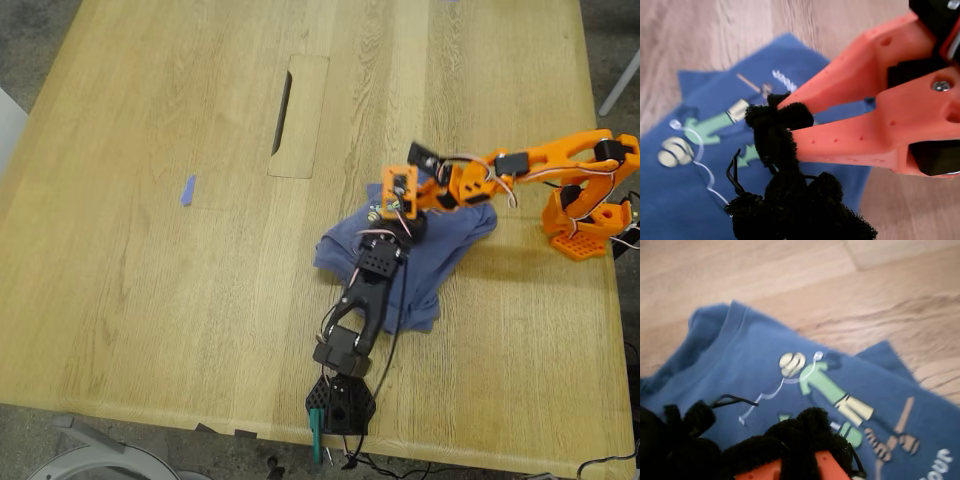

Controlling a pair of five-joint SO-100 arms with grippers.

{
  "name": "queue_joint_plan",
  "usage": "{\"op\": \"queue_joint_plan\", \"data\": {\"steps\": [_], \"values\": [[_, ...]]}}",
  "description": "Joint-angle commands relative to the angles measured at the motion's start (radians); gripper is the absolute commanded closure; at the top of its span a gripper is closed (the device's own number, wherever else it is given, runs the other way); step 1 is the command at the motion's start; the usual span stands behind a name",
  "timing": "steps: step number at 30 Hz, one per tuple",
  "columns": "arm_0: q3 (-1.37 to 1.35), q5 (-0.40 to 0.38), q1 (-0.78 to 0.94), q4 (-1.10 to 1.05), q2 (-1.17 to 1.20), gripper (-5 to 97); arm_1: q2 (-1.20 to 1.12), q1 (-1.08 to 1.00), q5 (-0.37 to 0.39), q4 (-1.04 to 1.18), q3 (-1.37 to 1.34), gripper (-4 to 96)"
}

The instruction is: Fold a T-shirt

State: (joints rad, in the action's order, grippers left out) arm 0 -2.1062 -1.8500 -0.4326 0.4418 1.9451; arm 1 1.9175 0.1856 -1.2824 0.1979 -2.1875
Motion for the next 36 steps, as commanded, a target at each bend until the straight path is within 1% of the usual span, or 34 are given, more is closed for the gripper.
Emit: {"op": "queue_joint_plan", "data": {"steps": [1, 7, 13, 19, 23, 36], "values": [[-0.064, -0.011, -0.018, -0.120, 0.000, 92, 0.002, 0.020, 0.011, -0.080, -0.063, 91.3], [-0.229, -0.018, 0.061, -0.318, -0.049, 92, 0.069, 0.049, 0.029, -0.178, -0.302, 91.3], [-0.268, -0.025, 0.179, -0.419, -0.107, 92, 0.250, 0.071, 0.035, -0.181, -0.548, 91.3], [-0.236, -0.034, 0.318, -0.437, -0.138, 92, 0.517, 0.077, 0.037, -0.046, -0.715, 91.3], [-0.207, -0.041, 0.407, -0.437, -0.155, 92, 0.673, 0.063, 0.037, 0.058, -0.778, 91.3], [-0.218, -0.040, 0.635, -0.390, -0.106, 92, 0.980, -0.017, 0.048, 0.359, -0.813, 91.3]]}}
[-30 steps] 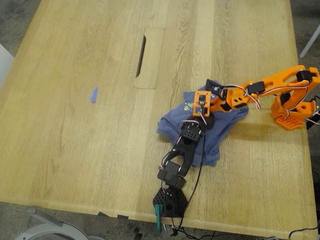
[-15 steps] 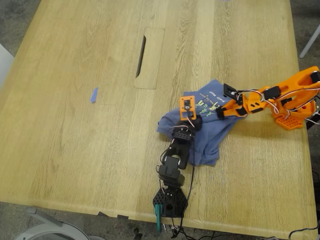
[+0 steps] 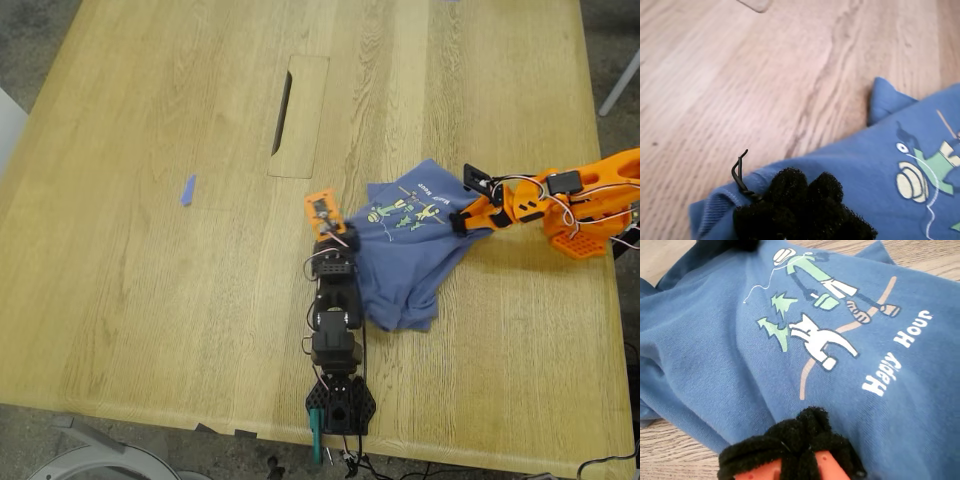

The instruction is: Fold a T-shirt

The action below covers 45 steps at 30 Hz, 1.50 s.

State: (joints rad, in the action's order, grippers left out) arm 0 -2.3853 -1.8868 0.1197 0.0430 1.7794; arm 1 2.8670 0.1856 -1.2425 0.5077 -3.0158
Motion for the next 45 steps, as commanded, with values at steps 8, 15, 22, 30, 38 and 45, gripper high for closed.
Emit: {"op": "queue_joint_plan", "data": {"steps": [8, 15, 22, 30, 38, 45], "values": [[0.067, 0.002, 0.190, 0.089, 0.144, 92, 0.104, -0.127, 0.012, 0.380, 0.207, 91.3], [0.091, 0.005, 0.276, 0.224, 0.270, 92, 0.095, -0.244, -0.003, 0.597, 0.439, 91.3], [0.041, 0.017, 0.374, 0.321, 0.397, 92, 0.127, -0.561, -0.043, 0.675, 0.503, 91.3], [-0.166, 0.106, 0.609, 0.502, 0.692, 92, 0.267, -1.100, -0.117, 0.641, 0.327, 91.3], [-0.413, 0.098, 1.042, 0.704, 1.203, 92, 0.515, -1.787, -0.189, 0.635, 0.106, 91.3], [-0.638, 0.147, 1.347, 1.134, 1.833, 92, 0.534, -2.065, -0.242, 0.575, -0.028, 91.3]]}}
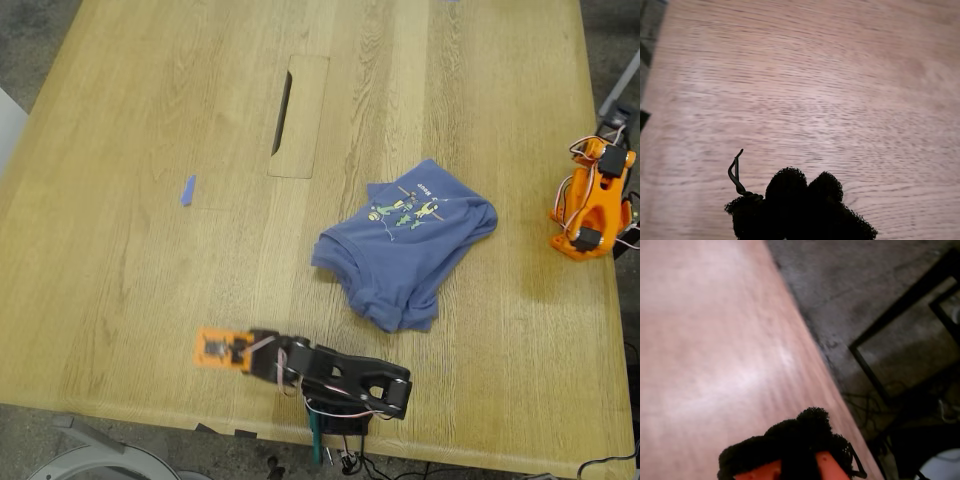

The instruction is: Fold a T-shirt

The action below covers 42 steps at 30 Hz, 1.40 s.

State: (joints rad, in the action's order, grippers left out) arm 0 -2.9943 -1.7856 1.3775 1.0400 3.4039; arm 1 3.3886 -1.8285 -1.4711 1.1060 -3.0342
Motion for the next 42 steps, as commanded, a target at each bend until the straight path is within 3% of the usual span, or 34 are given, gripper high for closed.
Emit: {"op": "queue_joint_plan", "data": {"steps": [1, 6, 10, 13, 18, 20, 42], "values": [[-0.028, 0.048, 0.120, 0.161, 0.210, 92, 0.012, -0.066, -0.018, -0.034, -0.029, 91.3], [-0.032, 0.069, 0.193, 0.261, 0.207, 92, 0.015, -0.095, -0.023, 0.015, -0.098, 91.3], [-0.071, -0.067, 0.186, 0.390, 0.206, 92, 0.017, -0.104, -0.014, 0.147, -0.156, 91.3], [-0.071, -0.135, 0.149, 0.390, 0.195, 92, 0.018, -0.143, -0.114, 0.155, -0.218, 91.3], [-0.071, -0.052, 0.160, 0.388, 0.206, 92, 0.018, -0.166, -0.149, 0.149, -0.233, 91.2], [-0.071, -0.049, 0.172, 0.388, 0.206, 92, 0.017, -0.167, -0.209, 0.149, -0.233, 91.2], [-0.071, -0.054, 0.170, 0.388, 0.206, 92, 0.017, -0.229, -0.204, 0.150, -0.233, 91.2]]}}
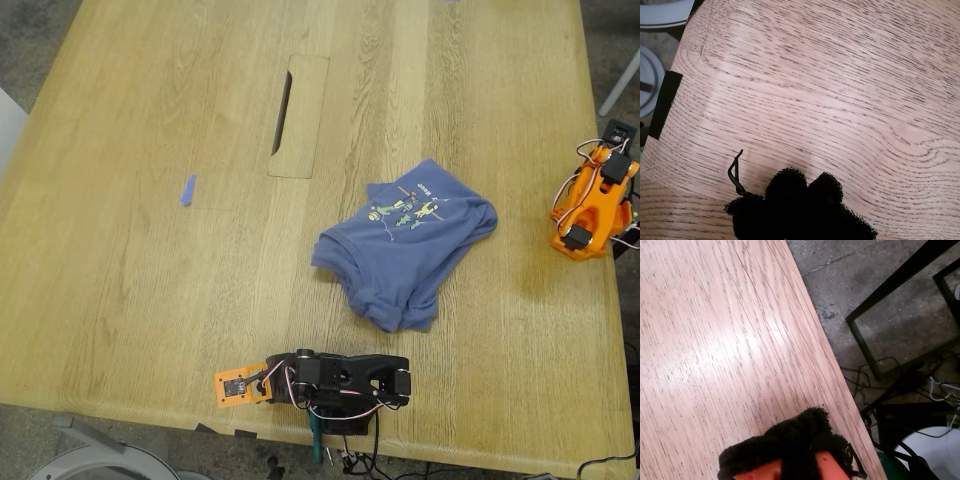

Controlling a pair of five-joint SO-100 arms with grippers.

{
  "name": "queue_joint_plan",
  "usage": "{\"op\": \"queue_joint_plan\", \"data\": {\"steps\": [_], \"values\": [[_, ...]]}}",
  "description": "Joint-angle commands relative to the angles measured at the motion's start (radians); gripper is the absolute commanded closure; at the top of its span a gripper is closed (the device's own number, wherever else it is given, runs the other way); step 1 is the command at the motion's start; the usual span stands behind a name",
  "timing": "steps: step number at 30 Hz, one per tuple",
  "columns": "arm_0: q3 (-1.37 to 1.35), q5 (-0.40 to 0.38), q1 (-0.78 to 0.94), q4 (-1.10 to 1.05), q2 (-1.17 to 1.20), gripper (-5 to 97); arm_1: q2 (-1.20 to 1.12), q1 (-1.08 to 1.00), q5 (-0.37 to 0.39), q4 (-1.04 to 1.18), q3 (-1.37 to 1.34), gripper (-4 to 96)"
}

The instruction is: Fold a T-shirt

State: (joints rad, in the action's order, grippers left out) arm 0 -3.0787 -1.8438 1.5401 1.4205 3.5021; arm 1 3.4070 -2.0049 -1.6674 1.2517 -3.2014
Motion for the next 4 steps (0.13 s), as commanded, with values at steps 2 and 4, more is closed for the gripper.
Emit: {"op": "queue_joint_plan", "data": {"steps": [2, 4], "values": [[0.014, 0.005, 0.008, 0.008, 0.107, 92, -0.002, -0.052, -0.008, 0.005, -0.066, 91.2], [0.014, 0.005, 0.008, 0.008, 0.107, 92, -0.002, -0.052, -0.006, 0.005, -0.066, 91.2]]}}
